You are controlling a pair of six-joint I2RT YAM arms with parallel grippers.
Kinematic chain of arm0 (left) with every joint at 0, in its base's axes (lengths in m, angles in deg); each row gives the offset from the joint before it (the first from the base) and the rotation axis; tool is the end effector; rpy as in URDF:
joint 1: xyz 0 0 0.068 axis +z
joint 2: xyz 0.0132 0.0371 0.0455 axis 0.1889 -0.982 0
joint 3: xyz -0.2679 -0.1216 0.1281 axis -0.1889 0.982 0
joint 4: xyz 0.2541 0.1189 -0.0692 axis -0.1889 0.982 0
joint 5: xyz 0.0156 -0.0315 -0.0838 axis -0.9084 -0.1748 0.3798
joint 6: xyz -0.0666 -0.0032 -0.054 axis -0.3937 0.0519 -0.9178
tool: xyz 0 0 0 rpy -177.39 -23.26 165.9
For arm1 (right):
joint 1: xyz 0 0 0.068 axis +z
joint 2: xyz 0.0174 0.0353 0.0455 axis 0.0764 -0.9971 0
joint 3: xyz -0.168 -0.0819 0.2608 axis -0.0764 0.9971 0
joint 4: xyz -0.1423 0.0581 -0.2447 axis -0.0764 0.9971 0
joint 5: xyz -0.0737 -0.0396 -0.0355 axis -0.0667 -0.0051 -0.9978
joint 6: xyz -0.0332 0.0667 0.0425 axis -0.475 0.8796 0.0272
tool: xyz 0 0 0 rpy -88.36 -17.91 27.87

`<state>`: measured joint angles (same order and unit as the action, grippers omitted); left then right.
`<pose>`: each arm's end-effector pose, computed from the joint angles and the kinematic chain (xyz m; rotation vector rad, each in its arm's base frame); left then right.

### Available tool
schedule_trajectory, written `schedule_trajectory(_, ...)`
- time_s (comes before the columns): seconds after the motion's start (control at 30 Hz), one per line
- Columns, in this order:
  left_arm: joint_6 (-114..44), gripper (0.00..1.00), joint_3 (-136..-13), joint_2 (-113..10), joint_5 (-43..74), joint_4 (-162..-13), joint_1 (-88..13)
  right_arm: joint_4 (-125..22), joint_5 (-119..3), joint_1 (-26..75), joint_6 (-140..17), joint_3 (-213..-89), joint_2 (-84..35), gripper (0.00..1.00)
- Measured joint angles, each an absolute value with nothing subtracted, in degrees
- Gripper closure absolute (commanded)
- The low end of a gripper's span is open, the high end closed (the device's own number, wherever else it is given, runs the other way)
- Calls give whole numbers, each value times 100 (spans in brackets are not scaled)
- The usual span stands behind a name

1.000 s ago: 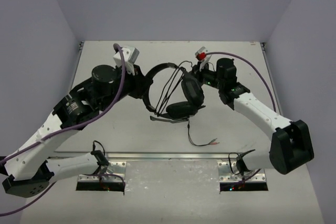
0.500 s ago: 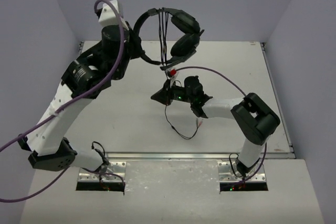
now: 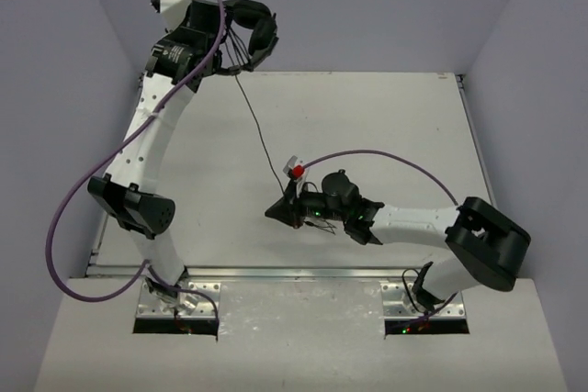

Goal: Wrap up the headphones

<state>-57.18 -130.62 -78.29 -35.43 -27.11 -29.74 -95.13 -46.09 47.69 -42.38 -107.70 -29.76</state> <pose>0.4113 -0.0863 0.5222 -0.6681 1.8720 0.2067 0.1959 0.2932 0.2135 -0.6998 1.8056 1.2617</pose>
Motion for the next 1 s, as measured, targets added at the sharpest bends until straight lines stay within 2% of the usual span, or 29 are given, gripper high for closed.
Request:
schedule_trajectory(0.23,-5782,100,-11646,-7752,-4079,-3181,-2729,-7153,-5736,5766,-5418,-11745,-1929,99)
schedule_trajectory(0.47,-5635,100,-10046,-7735,-3742,-3563,-2349,-5098,-6858,5960,-6481,-12997,-1247,99)
schedule_trajectory(0.6,-5655,100,-10033,-7735,-3193,-3679,-2093,-4265,-7157,6015,-6850,-13393,-1116,99)
schedule_trajectory(0.8,-5725,100,-10419,-7879,-2094,-3522,-1623,-3548,-7369,6258,-7160,-13321,-963,99)
schedule_trajectory(1.0,-5694,100,-10439,-7879,-1934,-3591,-1778,-3011,-7631,6623,-7464,-13607,-1057,99)
